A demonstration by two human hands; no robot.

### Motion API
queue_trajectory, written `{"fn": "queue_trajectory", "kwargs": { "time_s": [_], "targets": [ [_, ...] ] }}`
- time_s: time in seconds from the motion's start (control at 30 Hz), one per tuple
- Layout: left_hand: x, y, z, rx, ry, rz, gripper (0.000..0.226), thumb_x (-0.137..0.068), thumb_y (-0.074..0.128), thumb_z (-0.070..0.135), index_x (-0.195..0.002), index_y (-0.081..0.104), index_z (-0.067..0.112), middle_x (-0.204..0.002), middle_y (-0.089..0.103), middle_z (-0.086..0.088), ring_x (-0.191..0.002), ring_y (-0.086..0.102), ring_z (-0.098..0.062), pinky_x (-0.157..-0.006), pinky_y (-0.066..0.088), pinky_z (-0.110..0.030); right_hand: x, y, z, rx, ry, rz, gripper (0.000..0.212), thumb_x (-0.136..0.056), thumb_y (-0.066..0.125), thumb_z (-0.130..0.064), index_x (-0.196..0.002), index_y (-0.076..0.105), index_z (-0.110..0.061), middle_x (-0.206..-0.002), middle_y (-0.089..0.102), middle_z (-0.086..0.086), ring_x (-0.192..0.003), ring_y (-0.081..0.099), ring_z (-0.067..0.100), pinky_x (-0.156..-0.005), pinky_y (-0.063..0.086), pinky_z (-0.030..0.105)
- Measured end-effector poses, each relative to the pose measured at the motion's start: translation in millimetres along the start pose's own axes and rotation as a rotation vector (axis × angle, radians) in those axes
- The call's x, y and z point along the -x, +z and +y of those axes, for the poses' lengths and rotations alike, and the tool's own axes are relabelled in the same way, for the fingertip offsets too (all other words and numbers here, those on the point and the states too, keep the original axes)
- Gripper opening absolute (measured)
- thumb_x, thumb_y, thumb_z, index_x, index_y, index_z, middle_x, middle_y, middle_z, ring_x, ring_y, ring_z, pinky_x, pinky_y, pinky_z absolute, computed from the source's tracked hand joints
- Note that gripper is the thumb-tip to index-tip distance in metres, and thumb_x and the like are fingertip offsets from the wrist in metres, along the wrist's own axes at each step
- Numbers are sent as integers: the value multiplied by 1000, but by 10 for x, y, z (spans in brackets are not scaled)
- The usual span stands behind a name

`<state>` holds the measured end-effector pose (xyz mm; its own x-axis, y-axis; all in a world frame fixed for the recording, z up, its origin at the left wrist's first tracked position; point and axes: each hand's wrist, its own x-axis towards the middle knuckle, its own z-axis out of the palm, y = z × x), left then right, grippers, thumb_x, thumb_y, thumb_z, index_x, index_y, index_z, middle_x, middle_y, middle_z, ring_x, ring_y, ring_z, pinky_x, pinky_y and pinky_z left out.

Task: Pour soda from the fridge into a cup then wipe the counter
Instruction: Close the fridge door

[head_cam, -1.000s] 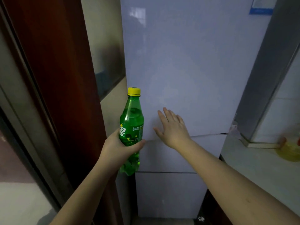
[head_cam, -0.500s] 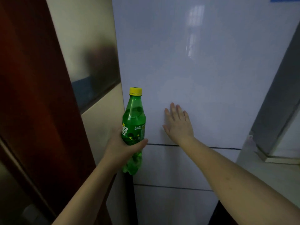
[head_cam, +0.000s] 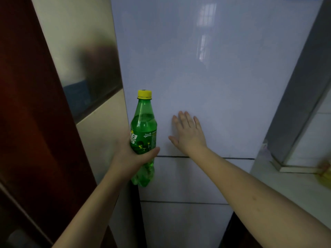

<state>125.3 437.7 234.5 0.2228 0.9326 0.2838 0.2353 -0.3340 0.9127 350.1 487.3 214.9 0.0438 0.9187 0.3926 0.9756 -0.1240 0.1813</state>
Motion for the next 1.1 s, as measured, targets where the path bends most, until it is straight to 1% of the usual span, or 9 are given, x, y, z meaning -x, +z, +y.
{"fn": "queue_trajectory", "kwargs": {
  "time_s": [0.23, 0.3, 0.4, 0.5, 0.6, 0.77, 0.9, 0.97, 1.1],
  "targets": [
    [250, -5, -38, 27, 31, -13, 37, -69, 88, 24, -100, 68, 22, -86, 73, 6, -76, 68, 1, -63, 51, -15, 579, -195, -88, -134, 49, 64, 73, -95, 32, -59, -153, 13, -19, -160, 11, 6, -147, 5, 24, -118, -3, 42],
    [350, 43, -69, 33, 26, -33, 45, -64, 91, 33, -101, 67, 24, -87, 73, 8, -76, 68, 3, -67, 53, -20, 798, -245, -95, -154, 79, 73, 73, -94, 31, -60, -152, 18, -18, -160, 15, 7, -147, 8, 26, -118, 0, 43],
    [467, 162, -102, 42, 37, -84, 58, -52, 83, 53, -101, 66, 25, -87, 73, 10, -79, 69, -1, -73, 56, -29, 1168, -347, -77, -180, 132, 81, 75, -91, 25, -62, -151, 22, -18, -159, 19, 7, -146, 11, 27, -118, 5, 44],
    [574, 367, -75, 53, 52, -159, 54, -52, 82, 53, -96, 67, 25, -81, 73, 13, -77, 68, 0, -69, 53, -23, 1577, -463, 6, -187, 217, 55, 69, -95, 34, -56, -152, 21, -20, -159, 18, 6, -146, 11, 26, -118, 7, 43],
    [698, 631, 5, 89, 79, -246, 53, -53, 81, 53, -95, 68, 23, -82, 74, 11, -78, 70, -3, -66, 52, -21, 1967, -590, 158, -151, 306, 44, 66, -95, 30, -56, -151, 23, -21, -158, 21, 4, -145, 12, 26, -117, 10, 43],
    [971, 1095, 224, 140, 164, -418, 41, -65, 88, 37, -96, 65, 23, -83, 72, 8, -77, 68, 1, -65, 52, -17, 2624, -834, 428, -75, 428, 69, 63, -91, 38, -53, -144, 39, -18, -151, 37, 6, -140, 29, 28, -112, 26, 46],
    [1210, 1502, 429, 180, 205, -595, 57, -56, 80, 54, -99, 65, 21, -90, 74, 5, -86, 70, -11, -77, 58, -37, 3215, -1054, 661, -19, 559, 63, 63, -92, 38, -52, -145, 37, -17, -149, 38, 6, -139, 30, 28, -113, 26, 45],
    [1387, 1742, 550, 195, 242, -650, 60, -55, 80, 57, -102, 65, 24, -93, 74, 7, -90, 70, -12, -82, 57, -41, 3551, -1178, 796, 18, 627, 43, 65, -92, 36, -53, -147, 33, -18, -151, 36, 5, -140, 28, 27, -113, 24, 44],
    [1897, 2209, 864, 222, 283, -769, 55, -53, 81, 56, -98, 67, 27, -89, 74, 12, -84, 69, -1, -76, 54, -28, 4268, -1459, 1025, 70, 769, -26, 68, -92, 29, -57, -149, 27, -20, -154, 31, 5, -141, 25, 26, -113, 19, 42]
  ]
}}
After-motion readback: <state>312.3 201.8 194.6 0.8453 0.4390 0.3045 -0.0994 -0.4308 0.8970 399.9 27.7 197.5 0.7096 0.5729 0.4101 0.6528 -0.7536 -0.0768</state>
